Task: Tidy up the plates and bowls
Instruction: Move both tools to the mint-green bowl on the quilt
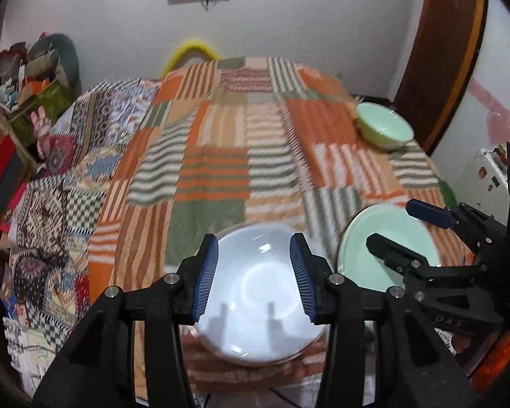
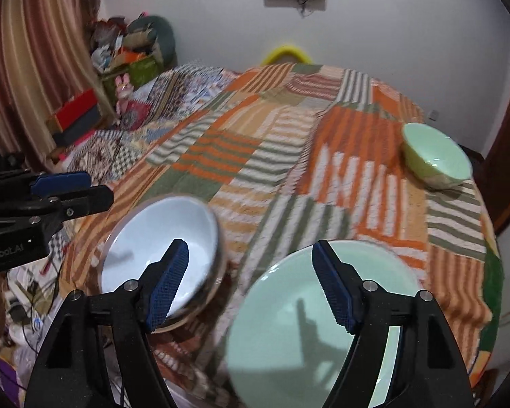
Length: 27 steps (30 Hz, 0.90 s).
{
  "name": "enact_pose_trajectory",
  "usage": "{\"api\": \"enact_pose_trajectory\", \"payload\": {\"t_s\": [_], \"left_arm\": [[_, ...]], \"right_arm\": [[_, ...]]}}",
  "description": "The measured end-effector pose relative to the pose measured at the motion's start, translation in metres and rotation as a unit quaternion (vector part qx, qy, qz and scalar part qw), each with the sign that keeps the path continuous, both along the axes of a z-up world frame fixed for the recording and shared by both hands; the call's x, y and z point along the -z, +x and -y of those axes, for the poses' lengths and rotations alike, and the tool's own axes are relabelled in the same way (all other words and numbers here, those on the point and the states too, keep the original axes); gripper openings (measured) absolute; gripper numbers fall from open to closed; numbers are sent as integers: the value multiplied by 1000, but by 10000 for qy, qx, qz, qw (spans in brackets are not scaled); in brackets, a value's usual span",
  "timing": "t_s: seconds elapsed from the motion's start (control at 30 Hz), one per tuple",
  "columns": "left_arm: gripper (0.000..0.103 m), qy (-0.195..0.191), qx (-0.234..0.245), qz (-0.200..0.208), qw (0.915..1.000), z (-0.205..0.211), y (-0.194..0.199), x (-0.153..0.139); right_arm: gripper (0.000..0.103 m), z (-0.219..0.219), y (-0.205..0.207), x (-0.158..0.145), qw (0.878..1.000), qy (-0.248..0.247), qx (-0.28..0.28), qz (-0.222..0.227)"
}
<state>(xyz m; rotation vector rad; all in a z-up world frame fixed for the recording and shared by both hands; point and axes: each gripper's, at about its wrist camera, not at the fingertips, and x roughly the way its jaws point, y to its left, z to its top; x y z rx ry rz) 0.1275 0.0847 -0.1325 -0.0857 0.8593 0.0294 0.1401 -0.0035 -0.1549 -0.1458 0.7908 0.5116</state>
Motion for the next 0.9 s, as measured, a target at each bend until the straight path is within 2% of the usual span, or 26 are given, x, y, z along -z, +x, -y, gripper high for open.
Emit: {"api": "enact_pose_trajectory", "payload": {"t_s": [0.23,0.5,0.73,0.9], "left_arm": [[58,-86,331,420,9985,41,28,-32],[88,-173,644,782,9947,82,69,-59],[91,-59,843,723,9938,117,124,-55],[91,-171,948,476,9942,130,168,-34]], "right_arm": [[72,66,14,-32,9976,307,548,295],[75,138,39,-57,9892,486,1255,585],[76,181,78,-53,9815,667,1736,462],[76,201,117,-36,9760,886,1981,183]]}}
